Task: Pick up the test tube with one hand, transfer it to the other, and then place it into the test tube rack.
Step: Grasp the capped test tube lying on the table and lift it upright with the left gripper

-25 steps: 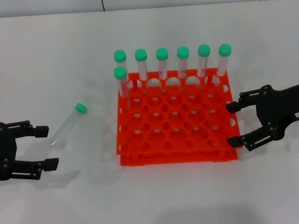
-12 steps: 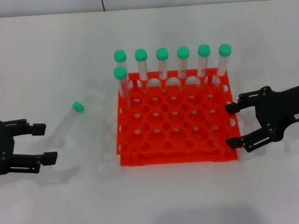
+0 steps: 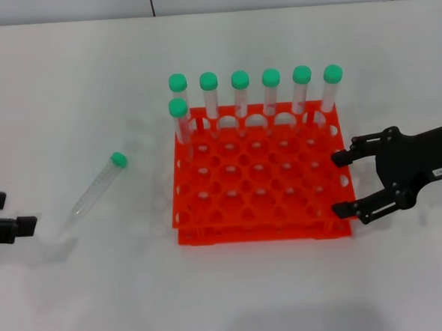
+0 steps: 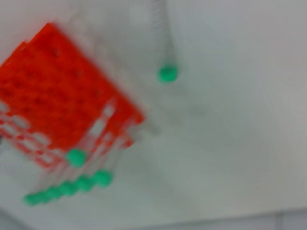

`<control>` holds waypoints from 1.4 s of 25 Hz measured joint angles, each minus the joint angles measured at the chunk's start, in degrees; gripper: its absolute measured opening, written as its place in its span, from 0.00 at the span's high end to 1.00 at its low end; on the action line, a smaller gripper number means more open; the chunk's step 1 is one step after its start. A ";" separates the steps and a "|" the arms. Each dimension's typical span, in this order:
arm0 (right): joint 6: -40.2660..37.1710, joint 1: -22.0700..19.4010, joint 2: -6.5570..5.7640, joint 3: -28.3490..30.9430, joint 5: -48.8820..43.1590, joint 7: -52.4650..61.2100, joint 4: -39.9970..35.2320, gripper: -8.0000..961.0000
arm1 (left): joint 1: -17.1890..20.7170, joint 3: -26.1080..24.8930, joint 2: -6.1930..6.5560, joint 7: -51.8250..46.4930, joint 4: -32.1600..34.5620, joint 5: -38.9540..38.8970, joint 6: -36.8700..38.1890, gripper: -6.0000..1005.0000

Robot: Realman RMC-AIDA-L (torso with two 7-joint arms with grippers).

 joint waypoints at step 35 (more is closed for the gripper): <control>0.59 0.07 2.40 -0.53 -0.39 -0.99 -0.88 0.10 | -20.72 6.26 -0.16 -10.37 -22.19 25.05 -14.51 0.13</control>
